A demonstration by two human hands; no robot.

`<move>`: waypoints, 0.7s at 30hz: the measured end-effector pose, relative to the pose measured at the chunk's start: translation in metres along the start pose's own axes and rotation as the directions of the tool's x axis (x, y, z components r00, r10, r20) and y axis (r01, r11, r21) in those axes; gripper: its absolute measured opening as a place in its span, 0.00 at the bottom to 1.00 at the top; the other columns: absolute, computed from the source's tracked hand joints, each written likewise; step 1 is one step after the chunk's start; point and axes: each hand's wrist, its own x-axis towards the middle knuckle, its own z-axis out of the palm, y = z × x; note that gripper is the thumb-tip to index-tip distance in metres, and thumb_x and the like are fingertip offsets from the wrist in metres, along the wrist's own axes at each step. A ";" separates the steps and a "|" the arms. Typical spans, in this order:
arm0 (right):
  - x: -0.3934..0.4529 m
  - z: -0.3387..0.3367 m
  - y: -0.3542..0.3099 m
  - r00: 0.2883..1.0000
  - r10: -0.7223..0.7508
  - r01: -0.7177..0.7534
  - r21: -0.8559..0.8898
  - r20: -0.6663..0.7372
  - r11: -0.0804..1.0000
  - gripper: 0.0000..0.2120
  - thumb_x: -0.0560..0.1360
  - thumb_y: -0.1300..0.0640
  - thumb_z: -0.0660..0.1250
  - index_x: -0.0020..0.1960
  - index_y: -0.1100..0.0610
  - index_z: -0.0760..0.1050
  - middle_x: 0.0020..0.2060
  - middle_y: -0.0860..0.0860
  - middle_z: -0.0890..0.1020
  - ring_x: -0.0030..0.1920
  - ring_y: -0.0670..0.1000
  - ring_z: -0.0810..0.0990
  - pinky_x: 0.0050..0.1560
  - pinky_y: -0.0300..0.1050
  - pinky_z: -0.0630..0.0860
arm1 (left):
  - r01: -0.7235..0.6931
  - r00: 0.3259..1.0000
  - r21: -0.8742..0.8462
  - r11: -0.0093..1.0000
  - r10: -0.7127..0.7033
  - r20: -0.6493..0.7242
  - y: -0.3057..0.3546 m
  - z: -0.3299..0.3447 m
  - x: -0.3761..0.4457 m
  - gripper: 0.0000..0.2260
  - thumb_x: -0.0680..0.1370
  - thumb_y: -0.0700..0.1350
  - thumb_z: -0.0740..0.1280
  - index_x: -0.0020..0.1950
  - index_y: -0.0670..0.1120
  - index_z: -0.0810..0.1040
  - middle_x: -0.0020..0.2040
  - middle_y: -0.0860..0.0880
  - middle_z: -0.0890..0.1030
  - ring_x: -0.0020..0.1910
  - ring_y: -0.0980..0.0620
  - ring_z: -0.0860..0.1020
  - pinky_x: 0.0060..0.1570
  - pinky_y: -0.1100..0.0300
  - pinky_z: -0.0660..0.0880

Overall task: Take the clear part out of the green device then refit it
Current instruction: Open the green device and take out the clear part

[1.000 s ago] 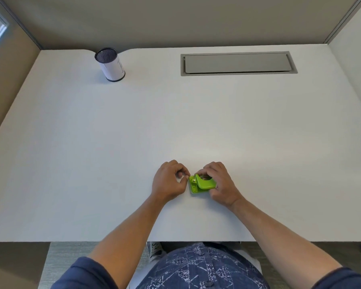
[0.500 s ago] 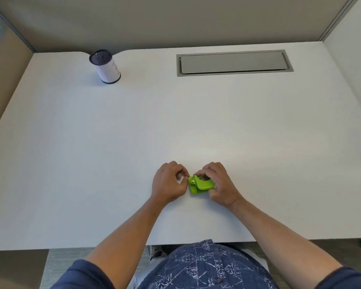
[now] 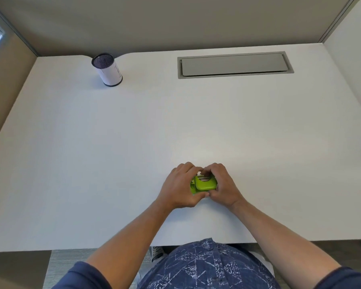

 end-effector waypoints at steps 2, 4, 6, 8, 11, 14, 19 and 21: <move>0.000 0.001 0.001 1.000 0.015 -0.014 0.009 -0.024 1.000 0.18 0.63 0.54 0.70 0.52 0.49 0.73 0.46 0.38 0.75 0.50 0.42 0.73 0.49 0.35 0.69 | 0.020 1.000 0.013 1.000 -0.020 0.022 0.000 -0.001 0.002 0.26 0.70 0.57 0.77 0.64 0.48 0.80 0.54 0.51 0.79 0.52 0.49 0.76 0.52 0.54 0.74; 0.001 0.003 0.004 0.999 0.017 -0.017 -0.006 -0.045 1.000 0.17 0.64 0.57 0.70 0.52 0.49 0.74 0.45 0.41 0.76 0.48 0.43 0.73 0.49 0.39 0.70 | 0.022 0.999 0.027 0.999 -0.023 0.025 0.000 -0.003 0.002 0.22 0.70 0.53 0.76 0.62 0.48 0.82 0.53 0.50 0.80 0.50 0.47 0.76 0.51 0.52 0.75; 0.001 0.004 0.007 0.998 0.014 -0.016 -0.028 -0.061 0.999 0.20 0.63 0.58 0.72 0.53 0.48 0.74 0.46 0.42 0.77 0.48 0.43 0.74 0.49 0.44 0.71 | 0.018 0.999 0.033 0.999 -0.019 0.031 0.000 -0.003 0.004 0.19 0.71 0.52 0.76 0.60 0.49 0.83 0.51 0.50 0.80 0.49 0.48 0.76 0.48 0.54 0.74; 0.000 0.003 0.009 0.998 0.013 -0.016 -0.045 -0.064 0.999 0.24 0.62 0.58 0.74 0.56 0.47 0.73 0.47 0.42 0.77 0.49 0.43 0.75 0.51 0.46 0.72 | 0.010 0.999 0.040 0.999 -0.012 0.044 0.001 -0.002 0.005 0.18 0.71 0.52 0.76 0.58 0.50 0.84 0.50 0.51 0.79 0.48 0.48 0.76 0.47 0.57 0.72; -0.001 -0.002 0.012 0.998 0.017 -0.020 -0.050 -0.059 0.999 0.28 0.60 0.54 0.78 0.58 0.46 0.73 0.48 0.41 0.77 0.50 0.42 0.75 0.52 0.45 0.71 | 0.007 0.997 0.055 0.998 -0.011 0.079 0.001 -0.001 0.009 0.21 0.69 0.56 0.78 0.59 0.51 0.83 0.50 0.52 0.79 0.48 0.50 0.75 0.46 0.58 0.71; -0.003 -0.011 0.014 0.999 -0.049 0.048 -0.096 -0.003 0.994 0.27 0.63 0.52 0.77 0.60 0.48 0.73 0.50 0.42 0.77 0.52 0.43 0.74 0.54 0.46 0.71 | -0.002 0.995 0.075 0.997 -0.005 0.099 0.003 0.001 0.012 0.22 0.68 0.57 0.79 0.59 0.51 0.82 0.50 0.52 0.79 0.48 0.50 0.76 0.46 0.59 0.71; -0.008 -0.037 0.028 0.987 -0.133 0.147 -0.180 0.089 0.973 0.25 0.67 0.47 0.76 0.61 0.51 0.75 0.55 0.44 0.76 0.57 0.47 0.74 0.60 0.49 0.71 | -0.013 0.996 0.100 0.995 0.004 0.086 0.003 0.001 0.014 0.21 0.69 0.58 0.78 0.57 0.50 0.82 0.50 0.52 0.79 0.48 0.50 0.76 0.43 0.61 0.67; -0.012 -0.046 0.036 0.989 -0.129 0.141 -0.199 0.071 0.970 0.25 0.69 0.41 0.75 0.61 0.50 0.76 0.55 0.43 0.75 0.58 0.46 0.73 0.62 0.46 0.69 | -0.021 0.995 0.115 0.993 0.010 0.097 0.004 0.001 0.014 0.22 0.69 0.59 0.78 0.58 0.51 0.82 0.51 0.53 0.79 0.49 0.50 0.76 0.44 0.61 0.68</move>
